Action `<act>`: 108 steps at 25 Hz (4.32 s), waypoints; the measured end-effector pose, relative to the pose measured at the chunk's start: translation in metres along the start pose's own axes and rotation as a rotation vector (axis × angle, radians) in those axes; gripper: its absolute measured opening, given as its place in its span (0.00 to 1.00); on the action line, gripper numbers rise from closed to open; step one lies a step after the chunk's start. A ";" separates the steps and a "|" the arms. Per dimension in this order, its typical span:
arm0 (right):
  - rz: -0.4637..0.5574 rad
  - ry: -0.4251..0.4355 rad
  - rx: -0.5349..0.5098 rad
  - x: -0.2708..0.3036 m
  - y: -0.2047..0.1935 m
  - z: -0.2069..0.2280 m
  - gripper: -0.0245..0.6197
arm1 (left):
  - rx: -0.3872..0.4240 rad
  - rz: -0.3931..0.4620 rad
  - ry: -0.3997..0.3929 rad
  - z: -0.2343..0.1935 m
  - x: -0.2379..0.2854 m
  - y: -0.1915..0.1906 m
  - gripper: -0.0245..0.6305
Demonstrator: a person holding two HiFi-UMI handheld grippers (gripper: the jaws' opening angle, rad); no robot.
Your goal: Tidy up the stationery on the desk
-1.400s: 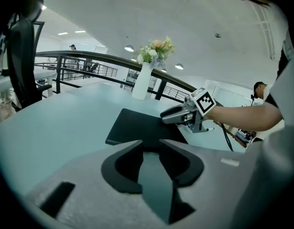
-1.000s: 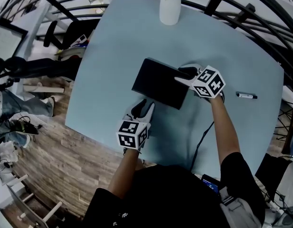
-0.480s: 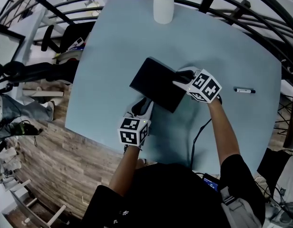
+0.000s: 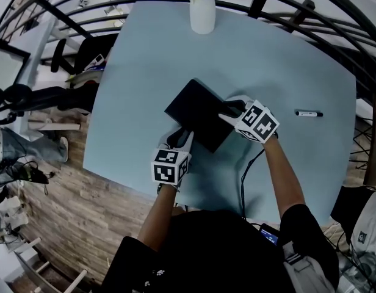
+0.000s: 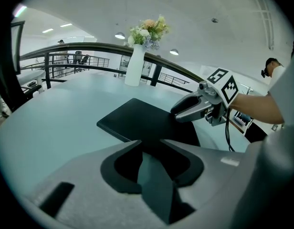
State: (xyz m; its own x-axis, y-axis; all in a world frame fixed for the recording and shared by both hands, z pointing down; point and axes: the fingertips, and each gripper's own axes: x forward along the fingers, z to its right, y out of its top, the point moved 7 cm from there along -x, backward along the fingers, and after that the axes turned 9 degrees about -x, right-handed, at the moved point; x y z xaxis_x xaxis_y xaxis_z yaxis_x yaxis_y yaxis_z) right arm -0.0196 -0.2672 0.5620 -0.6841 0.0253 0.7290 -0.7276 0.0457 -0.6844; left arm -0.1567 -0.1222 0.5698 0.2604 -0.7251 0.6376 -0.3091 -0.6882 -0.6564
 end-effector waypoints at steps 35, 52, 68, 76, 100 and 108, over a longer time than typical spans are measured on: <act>-0.016 -0.301 0.275 -0.030 -0.025 -0.082 0.29 | 0.184 -0.093 -0.143 0.000 0.009 0.010 0.11; -0.012 -0.374 0.367 -0.039 -0.039 -0.125 0.29 | 0.304 -0.125 -0.167 0.014 0.016 0.010 0.07; 0.034 -0.441 0.461 -0.039 -0.039 -0.152 0.31 | 0.339 -0.130 -0.176 0.016 0.014 0.010 0.06; 0.044 -0.443 0.437 -0.038 -0.040 -0.151 0.32 | 0.320 -0.112 -0.175 0.014 0.014 0.008 0.05; 0.034 -0.490 0.355 -0.043 -0.028 -0.151 0.18 | 0.261 -0.050 -0.320 0.010 -0.018 0.009 0.03; 0.153 -0.628 0.318 -0.074 -0.004 -0.146 0.05 | 0.252 0.063 -0.438 0.030 -0.042 0.031 0.03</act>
State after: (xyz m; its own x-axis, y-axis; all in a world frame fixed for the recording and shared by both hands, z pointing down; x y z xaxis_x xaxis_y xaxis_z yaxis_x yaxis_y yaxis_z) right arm 0.0413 -0.1232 0.5123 -0.6098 -0.5754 0.5451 -0.5356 -0.2078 -0.8185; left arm -0.1502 -0.1144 0.5107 0.6239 -0.6712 0.4002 -0.1205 -0.5886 -0.7994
